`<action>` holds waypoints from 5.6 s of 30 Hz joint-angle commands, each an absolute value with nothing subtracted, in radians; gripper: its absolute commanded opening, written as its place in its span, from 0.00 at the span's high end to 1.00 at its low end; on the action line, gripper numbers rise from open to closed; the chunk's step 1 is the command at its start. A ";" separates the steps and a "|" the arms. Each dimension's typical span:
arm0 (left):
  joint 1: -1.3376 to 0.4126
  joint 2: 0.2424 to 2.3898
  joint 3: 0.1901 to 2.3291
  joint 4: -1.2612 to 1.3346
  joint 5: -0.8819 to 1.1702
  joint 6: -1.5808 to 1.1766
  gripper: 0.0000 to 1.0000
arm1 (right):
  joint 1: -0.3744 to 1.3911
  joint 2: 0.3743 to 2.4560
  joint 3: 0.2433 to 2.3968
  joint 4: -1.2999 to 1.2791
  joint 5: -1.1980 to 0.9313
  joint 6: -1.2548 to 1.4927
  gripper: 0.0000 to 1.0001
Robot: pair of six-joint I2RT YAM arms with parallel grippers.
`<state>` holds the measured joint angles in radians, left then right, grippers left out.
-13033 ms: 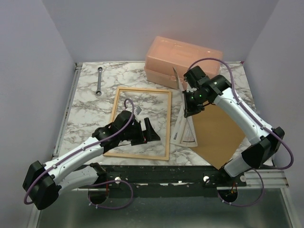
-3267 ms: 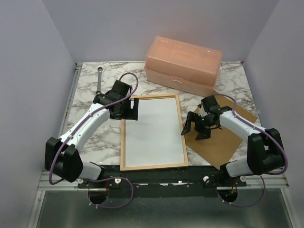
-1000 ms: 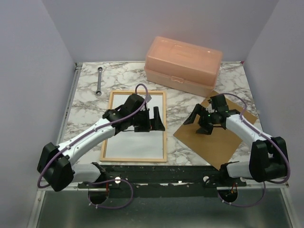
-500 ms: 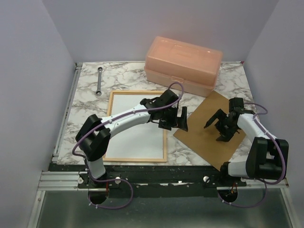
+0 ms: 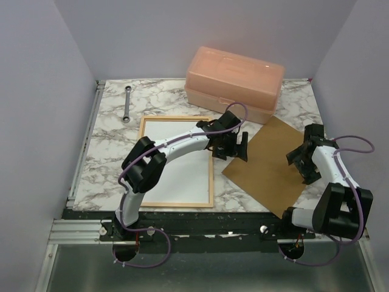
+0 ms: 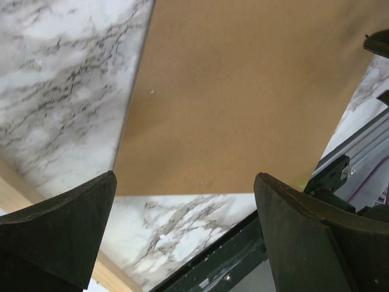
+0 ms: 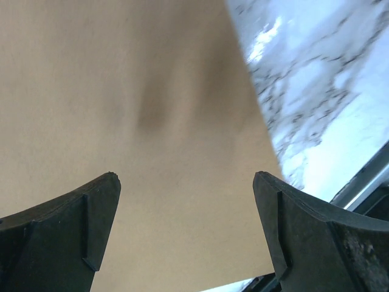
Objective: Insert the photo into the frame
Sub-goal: Adjust the photo frame item at the center of the board, then adjust the distractor at the center of the board, then move the photo frame item to the photo frame.
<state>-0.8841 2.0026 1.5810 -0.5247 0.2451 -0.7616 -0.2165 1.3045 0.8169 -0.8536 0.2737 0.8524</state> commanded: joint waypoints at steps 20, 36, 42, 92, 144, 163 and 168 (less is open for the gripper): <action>-0.862 2.338 1.821 -0.515 0.273 -0.811 0.02 | -0.536 1.398 0.706 -0.599 0.121 0.716 0.05; -0.866 2.254 1.718 -0.394 0.477 -0.822 0.02 | -0.535 1.383 0.635 -0.507 -0.052 0.701 0.07; -0.902 2.210 1.693 -0.396 0.542 -0.804 0.03 | -0.535 1.320 0.606 -0.530 -0.134 0.712 0.08; -1.020 1.858 1.417 -0.498 0.517 -0.792 0.01 | -0.536 1.202 0.599 -0.656 -0.312 0.706 0.09; -0.639 2.537 2.394 -0.324 0.329 -0.898 0.02 | -0.535 1.299 0.628 -0.639 -0.300 0.670 0.08; -0.760 2.139 1.766 -0.579 0.174 -0.753 0.03 | -0.535 1.299 0.609 -0.637 -0.309 0.670 0.08; -0.781 2.188 1.750 -0.625 0.216 -0.759 0.11 | -0.535 1.299 0.610 -0.641 -0.313 0.673 0.07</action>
<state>-0.7719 2.1750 1.7691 -0.5541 0.2153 -0.7761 -0.5423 1.2850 0.6216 -0.6037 -0.2821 0.6750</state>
